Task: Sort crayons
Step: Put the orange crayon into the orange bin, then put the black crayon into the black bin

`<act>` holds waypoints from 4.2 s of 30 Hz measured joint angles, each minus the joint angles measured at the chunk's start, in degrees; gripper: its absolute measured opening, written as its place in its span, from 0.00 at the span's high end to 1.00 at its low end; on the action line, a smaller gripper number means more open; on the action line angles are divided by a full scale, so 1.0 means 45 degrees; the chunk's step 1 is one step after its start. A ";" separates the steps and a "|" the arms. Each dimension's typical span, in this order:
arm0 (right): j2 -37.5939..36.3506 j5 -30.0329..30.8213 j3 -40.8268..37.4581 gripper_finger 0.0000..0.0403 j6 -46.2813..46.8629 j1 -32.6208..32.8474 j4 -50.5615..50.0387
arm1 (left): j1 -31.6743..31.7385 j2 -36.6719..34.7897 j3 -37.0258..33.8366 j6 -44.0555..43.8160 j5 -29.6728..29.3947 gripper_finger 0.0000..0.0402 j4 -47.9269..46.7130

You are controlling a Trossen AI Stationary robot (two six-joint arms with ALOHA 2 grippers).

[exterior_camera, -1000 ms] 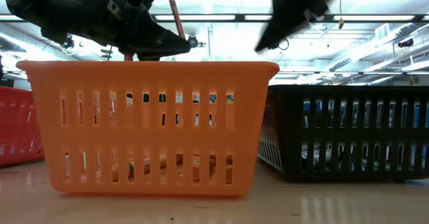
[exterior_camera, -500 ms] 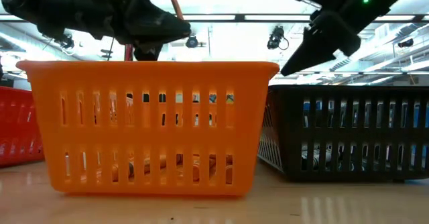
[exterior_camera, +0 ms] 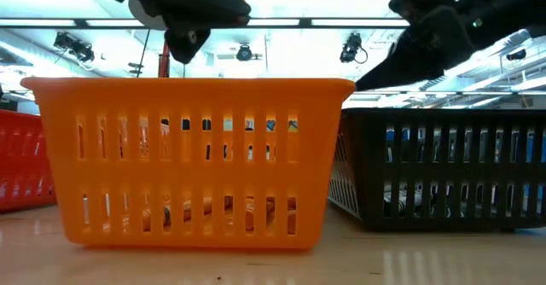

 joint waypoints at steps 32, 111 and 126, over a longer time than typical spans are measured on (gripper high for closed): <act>0.0013 -0.3318 -0.0208 0.79 -0.1110 -0.0657 0.0301 | -0.1756 0.5226 0.5596 -1.1397 0.1524 0.90 -0.6457; 0.3197 -0.7705 0.2824 0.63 -0.3639 -0.2772 -0.7005 | 0.1709 0.5110 0.7389 -0.0076 -0.0133 0.65 -0.9857; 0.4295 -0.8712 0.3050 0.68 -0.4228 -0.3615 -0.7222 | 0.0956 0.4784 0.7379 -0.1081 -0.0135 0.65 -1.1167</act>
